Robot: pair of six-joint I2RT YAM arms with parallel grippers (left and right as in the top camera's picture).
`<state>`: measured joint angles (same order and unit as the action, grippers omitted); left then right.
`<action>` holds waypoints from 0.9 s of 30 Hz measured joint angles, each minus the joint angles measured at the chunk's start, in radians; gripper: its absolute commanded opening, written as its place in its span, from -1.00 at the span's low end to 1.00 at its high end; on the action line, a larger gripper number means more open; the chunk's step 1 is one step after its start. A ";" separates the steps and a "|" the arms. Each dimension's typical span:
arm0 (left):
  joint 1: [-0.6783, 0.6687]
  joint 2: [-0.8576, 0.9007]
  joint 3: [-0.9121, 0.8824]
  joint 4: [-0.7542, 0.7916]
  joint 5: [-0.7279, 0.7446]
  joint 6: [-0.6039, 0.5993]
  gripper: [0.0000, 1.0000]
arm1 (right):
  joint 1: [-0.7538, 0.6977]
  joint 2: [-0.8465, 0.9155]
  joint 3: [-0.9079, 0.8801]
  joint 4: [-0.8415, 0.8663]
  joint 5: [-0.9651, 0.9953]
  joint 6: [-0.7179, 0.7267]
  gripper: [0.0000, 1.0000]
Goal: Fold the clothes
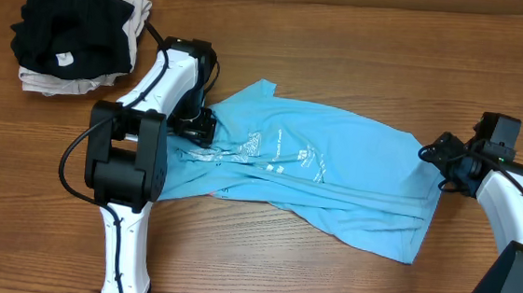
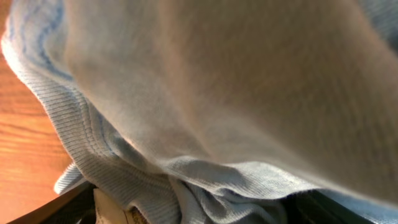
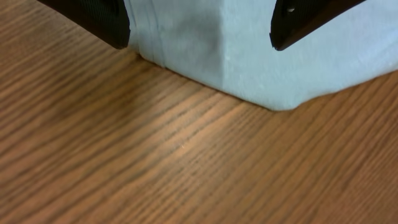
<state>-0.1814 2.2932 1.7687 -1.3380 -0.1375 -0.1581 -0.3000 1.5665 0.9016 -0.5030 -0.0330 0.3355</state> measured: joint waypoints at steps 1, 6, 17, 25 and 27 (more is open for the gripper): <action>0.000 0.001 0.000 -0.003 0.001 0.000 0.76 | 0.002 0.005 0.000 0.012 0.000 -0.004 0.51; 0.016 0.004 0.002 -0.015 0.014 0.000 0.77 | 0.036 0.077 0.005 0.060 0.003 -0.025 0.49; 0.077 0.063 0.426 -0.219 0.026 0.039 0.94 | 0.083 0.185 0.029 0.084 0.070 -0.045 0.47; 0.054 0.058 0.600 -0.027 0.222 0.269 1.00 | 0.055 0.191 0.036 0.072 0.101 -0.052 0.51; 0.040 0.066 0.600 0.037 0.271 0.318 1.00 | 0.053 0.192 0.051 0.045 0.100 -0.053 0.54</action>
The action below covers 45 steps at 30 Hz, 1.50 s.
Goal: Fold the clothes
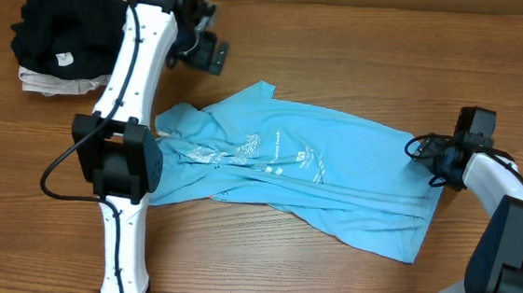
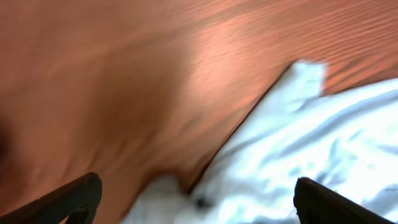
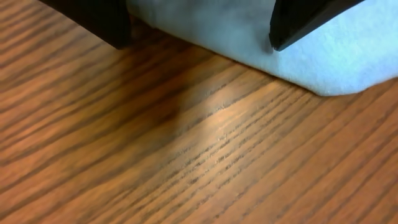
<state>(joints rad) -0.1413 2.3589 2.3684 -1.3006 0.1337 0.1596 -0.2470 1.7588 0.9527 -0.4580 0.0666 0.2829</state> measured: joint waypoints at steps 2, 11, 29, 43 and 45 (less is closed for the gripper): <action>-0.016 0.016 0.000 0.047 0.036 0.034 0.99 | 0.000 0.000 0.026 -0.035 0.000 -0.002 0.59; -0.101 0.193 0.000 0.154 0.114 0.119 0.84 | 0.000 0.000 0.174 -0.234 0.000 -0.003 0.61; -0.164 0.232 0.000 0.206 0.054 0.120 -0.19 | 0.000 0.000 0.261 -0.312 0.000 -0.002 0.61; -0.164 0.232 -0.023 0.221 0.050 0.037 -0.76 | 0.000 0.000 0.261 -0.319 0.000 -0.002 0.61; -0.164 0.232 -0.024 0.216 0.053 0.031 -0.88 | 0.000 0.000 0.261 -0.320 0.000 -0.002 0.61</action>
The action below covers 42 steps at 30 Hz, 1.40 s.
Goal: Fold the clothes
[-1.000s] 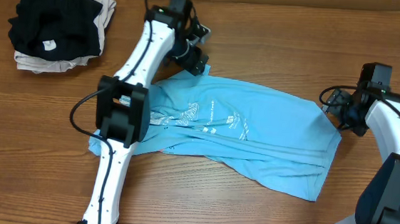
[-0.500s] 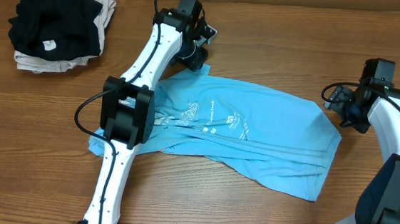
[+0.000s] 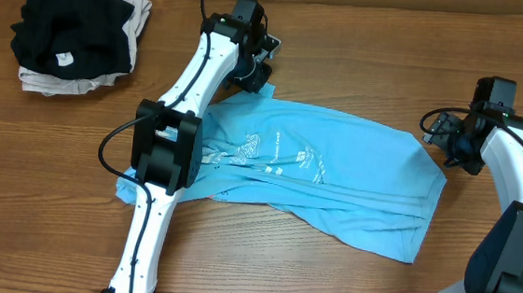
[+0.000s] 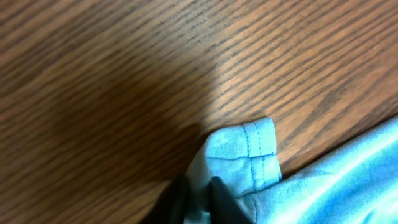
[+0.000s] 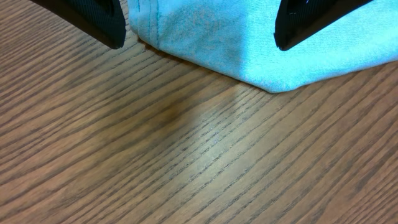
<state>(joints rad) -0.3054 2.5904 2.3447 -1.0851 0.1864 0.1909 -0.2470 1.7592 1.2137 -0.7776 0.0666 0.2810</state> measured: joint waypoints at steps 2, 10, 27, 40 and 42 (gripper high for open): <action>0.000 0.000 0.000 -0.002 0.008 -0.006 -0.91 | 0.000 0.000 0.000 0.000 0.000 0.000 0.61; 0.000 0.000 0.000 0.006 0.008 -0.011 -0.92 | 0.000 0.000 0.000 0.000 0.000 0.000 0.61; 0.080 0.006 0.475 -0.114 -0.057 -0.058 -0.92 | 0.000 0.000 0.000 0.000 -0.018 0.000 0.61; -0.004 0.006 0.497 -0.602 -0.064 -0.138 -0.92 | 0.000 0.000 0.000 -0.005 -0.018 0.000 0.61; -0.009 0.006 0.488 -0.602 -0.064 -0.174 -0.91 | 0.000 0.000 0.000 -0.008 -0.018 0.000 0.61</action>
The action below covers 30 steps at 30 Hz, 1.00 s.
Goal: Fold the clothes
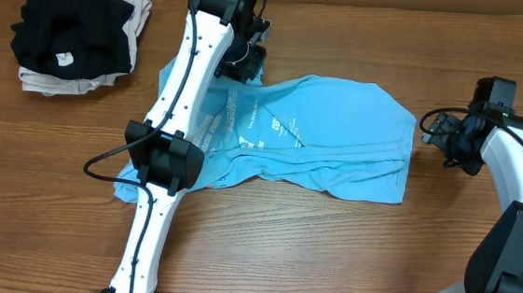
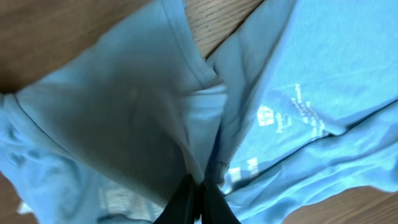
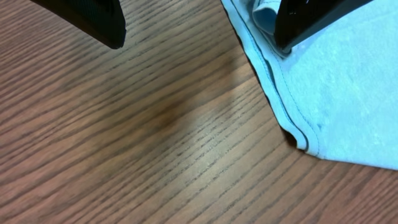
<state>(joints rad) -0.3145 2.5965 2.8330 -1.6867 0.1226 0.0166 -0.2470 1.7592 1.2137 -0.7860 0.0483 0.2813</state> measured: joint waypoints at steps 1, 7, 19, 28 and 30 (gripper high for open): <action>0.000 0.000 -0.013 0.000 0.000 -0.017 -0.92 | 0.000 0.000 0.000 -0.001 0.000 0.000 0.61; 0.002 0.000 -0.195 0.002 -0.001 -0.069 -0.92 | 0.000 0.000 0.000 -0.018 0.000 0.000 0.63; 0.005 0.000 -0.521 0.000 -0.001 -0.086 1.00 | 0.000 0.000 0.000 -0.026 -0.001 0.002 0.69; 0.009 -0.049 -0.428 0.090 -0.053 -0.085 0.99 | 0.000 0.000 0.000 -0.010 -0.010 0.003 0.70; 0.009 -0.068 -0.379 0.180 -0.052 -0.079 1.00 | 0.000 0.000 0.000 -0.003 -0.016 0.003 0.70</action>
<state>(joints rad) -0.3054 2.5282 2.4542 -1.5066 0.0704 -0.0628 -0.2470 1.7592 1.2137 -0.7887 0.0322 0.2840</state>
